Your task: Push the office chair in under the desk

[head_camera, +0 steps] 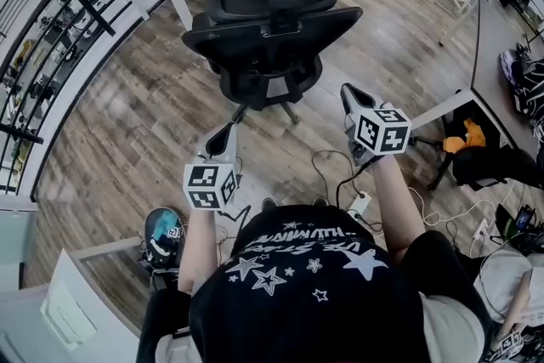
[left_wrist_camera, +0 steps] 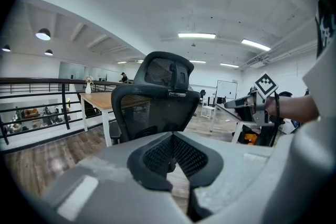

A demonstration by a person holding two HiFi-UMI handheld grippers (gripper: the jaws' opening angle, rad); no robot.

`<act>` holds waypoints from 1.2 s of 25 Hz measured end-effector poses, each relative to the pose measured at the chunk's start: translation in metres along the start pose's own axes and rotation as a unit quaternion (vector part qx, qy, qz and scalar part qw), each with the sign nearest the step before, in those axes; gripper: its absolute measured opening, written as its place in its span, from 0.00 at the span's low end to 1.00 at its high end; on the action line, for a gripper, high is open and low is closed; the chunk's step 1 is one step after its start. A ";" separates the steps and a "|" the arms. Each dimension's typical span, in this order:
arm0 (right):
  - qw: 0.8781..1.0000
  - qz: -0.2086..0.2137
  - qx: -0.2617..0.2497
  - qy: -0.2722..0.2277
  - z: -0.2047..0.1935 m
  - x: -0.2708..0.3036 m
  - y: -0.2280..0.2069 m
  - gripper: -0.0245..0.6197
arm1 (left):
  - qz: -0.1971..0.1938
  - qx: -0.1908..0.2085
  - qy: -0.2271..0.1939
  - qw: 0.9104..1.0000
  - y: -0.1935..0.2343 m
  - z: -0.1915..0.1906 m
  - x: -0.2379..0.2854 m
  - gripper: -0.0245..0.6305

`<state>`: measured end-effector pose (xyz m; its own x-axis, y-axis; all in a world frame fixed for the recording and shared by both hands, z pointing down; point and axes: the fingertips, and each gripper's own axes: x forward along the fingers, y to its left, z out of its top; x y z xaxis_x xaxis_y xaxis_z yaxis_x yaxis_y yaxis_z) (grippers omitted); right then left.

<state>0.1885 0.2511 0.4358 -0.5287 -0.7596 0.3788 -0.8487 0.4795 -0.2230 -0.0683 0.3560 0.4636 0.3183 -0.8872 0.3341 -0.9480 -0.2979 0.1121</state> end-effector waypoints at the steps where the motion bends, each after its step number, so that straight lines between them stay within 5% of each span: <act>1: 1.000 -0.004 0.004 0.003 -0.001 0.002 0.001 0.04 | 0.000 -0.001 0.001 1.000 0.005 -0.001 -0.003 0.04; 11: 0.999 -0.019 0.044 -0.020 -0.010 0.009 0.034 0.04 | -0.014 0.010 0.000 1.000 0.051 -0.002 -0.020 0.04; 17: 0.997 -0.061 0.041 -0.019 -0.012 0.003 0.013 0.05 | -0.019 0.024 -0.002 1.000 0.053 -0.001 -0.012 0.04; 24: 0.996 -0.086 -0.022 -0.020 -0.002 0.023 -0.006 0.24 | 0.018 0.042 -0.015 0.999 0.074 0.012 0.008 0.04; 26: 0.995 -0.089 -0.049 -0.019 0.006 0.032 -0.012 0.24 | 0.016 0.055 -0.012 0.998 0.077 0.017 0.018 0.20; 30: 0.990 -0.100 -0.095 -0.017 0.025 0.048 -0.027 0.36 | 0.029 0.088 -0.020 0.995 0.081 0.035 0.039 0.30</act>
<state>0.1861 0.1907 0.4377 -0.3528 -0.8603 0.3679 -0.9205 0.3897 0.0287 -0.1326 0.2852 0.4525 0.2670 -0.9167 0.2972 -0.9509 -0.3008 -0.0735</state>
